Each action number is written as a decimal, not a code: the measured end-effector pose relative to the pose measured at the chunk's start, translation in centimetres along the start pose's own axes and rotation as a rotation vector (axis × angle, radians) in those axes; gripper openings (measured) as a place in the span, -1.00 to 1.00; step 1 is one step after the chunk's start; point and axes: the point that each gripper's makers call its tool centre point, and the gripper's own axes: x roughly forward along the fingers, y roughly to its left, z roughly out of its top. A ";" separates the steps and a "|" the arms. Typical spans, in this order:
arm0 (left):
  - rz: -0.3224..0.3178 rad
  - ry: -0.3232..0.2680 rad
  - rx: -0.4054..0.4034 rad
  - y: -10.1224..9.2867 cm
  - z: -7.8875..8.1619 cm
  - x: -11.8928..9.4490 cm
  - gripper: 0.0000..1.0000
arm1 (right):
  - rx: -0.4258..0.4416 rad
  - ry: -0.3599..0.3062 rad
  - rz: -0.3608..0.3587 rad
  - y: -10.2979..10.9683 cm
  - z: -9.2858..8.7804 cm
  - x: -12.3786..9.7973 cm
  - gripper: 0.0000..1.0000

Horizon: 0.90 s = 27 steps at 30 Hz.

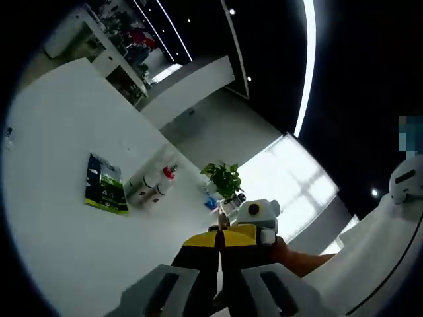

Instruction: Arrange the skincare products in the storage area until every visible bottle or jar stands upright without overlapping.

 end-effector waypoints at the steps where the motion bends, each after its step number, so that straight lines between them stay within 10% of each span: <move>1: 0.005 -0.018 -0.025 0.3 0.1 -0.2 -1.00 | 0.003 -0.009 -0.003 -0.1 0.2 0.0 -0.91; 14: -0.026 -0.064 -0.086 0.7 0.2 -0.3 -0.99 | 0.023 0.012 0.011 0.0 0.2 -0.3 -1.00; 27: -0.077 0.066 -0.116 0.4 -1.3 -1.2 -0.98 | 0.068 0.037 0.062 0.4 0.5 0.0 -1.00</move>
